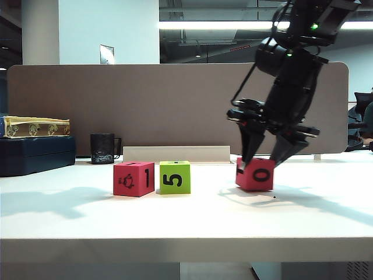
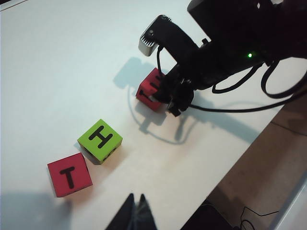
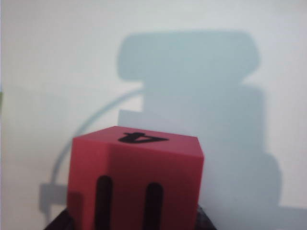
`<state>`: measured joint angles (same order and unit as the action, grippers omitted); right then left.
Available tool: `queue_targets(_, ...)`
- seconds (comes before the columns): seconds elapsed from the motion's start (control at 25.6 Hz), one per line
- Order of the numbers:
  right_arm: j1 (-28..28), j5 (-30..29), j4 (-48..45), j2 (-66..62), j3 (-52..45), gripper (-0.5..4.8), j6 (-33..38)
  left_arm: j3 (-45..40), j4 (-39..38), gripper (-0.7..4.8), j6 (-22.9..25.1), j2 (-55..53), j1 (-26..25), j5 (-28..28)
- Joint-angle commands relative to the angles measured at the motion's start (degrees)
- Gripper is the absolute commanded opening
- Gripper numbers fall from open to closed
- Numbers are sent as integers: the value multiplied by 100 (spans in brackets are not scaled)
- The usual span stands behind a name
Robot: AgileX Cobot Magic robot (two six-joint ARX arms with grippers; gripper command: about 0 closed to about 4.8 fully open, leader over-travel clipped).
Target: Select the appropriate blocks from the scattered letter blocks on the table and arrange them in a row to spell out "THU".
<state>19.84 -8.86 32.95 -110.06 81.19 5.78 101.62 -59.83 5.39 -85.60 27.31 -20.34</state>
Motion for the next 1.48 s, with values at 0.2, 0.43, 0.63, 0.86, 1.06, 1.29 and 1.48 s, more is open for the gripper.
queue_targets(0.2, 490, -24, -599, 2, 15, 220, 297, 35, -31, -6, 44, 22, 7, 2)
queue_targets(0.43, 664, -70, -601, -168, 15, 270, 382, 35, -114, -6, 63, 22, 4, 0)
queue_targets(0.63, 669, -356, -627, -216, 17, 320, 472, 33, -120, -6, 61, 22, 4, 2)
queue_targets(0.86, 669, -525, -754, -212, 22, 422, 472, 33, -127, -6, 61, 22, 4, 2)
queue_targets(1.06, 669, -490, -750, -212, 240, 442, 428, 33, -188, -6, 61, 22, 4, 15)
queue_targets(1.29, 699, -498, -50, -203, 1088, 386, 295, 33, -317, -6, 63, 22, 4, 39)
queue_targets(1.48, 796, -909, 555, -203, 1134, 83, 79, 33, -310, -6, 68, 22, 4, 385)
